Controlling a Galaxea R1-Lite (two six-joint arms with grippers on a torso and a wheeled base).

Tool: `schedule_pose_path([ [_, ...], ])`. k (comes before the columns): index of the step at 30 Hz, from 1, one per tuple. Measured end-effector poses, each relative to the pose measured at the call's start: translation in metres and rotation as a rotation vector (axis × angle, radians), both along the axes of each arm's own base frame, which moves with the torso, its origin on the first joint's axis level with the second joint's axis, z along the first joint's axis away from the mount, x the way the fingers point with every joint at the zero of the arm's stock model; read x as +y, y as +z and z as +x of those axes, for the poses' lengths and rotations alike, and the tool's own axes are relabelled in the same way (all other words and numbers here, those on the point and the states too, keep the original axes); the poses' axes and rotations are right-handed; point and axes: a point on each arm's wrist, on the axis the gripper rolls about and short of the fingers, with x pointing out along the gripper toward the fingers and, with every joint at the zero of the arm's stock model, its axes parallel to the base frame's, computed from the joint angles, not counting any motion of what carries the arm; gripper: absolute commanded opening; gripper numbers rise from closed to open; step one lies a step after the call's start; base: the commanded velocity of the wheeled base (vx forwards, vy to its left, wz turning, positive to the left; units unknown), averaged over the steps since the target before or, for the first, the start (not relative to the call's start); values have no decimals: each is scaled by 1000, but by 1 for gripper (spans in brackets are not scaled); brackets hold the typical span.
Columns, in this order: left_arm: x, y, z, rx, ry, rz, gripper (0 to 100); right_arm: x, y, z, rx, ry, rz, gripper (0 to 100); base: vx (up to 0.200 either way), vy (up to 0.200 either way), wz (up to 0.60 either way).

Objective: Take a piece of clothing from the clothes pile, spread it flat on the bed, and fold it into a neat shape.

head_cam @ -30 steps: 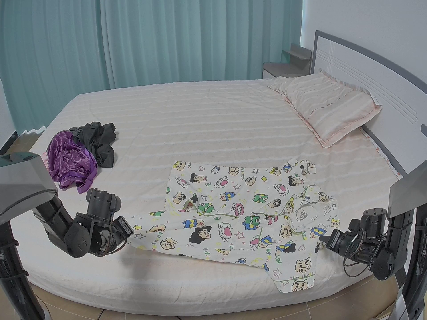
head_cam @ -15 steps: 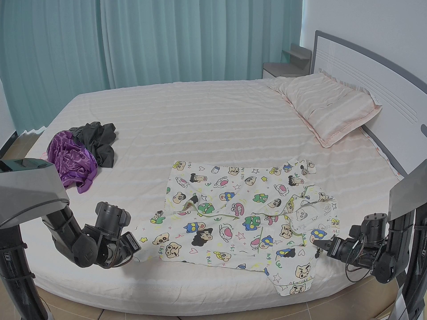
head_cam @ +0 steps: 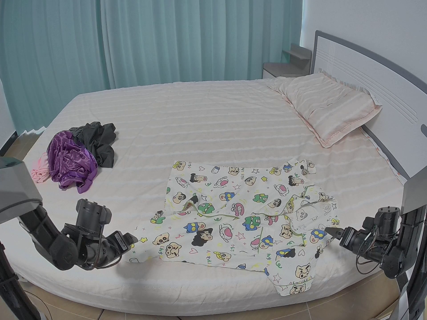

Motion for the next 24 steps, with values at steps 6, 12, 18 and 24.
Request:
schedule_pose_path([
  [6,6,41,-12,-131,37,-157,100,-12,8,5,-50,-53,0,100,0,0,0],
  [12,8,66,-27,-204,16,-290,100,-19,21,10,-121,-79,-3,100,133,0,0],
  [18,10,73,-34,-228,5,-314,100,-19,33,16,-177,-80,-4,100,200,0,0],
  [24,10,74,-37,-233,3,-320,100,-19,39,24,-200,-79,-1,100,67,0,0],
])
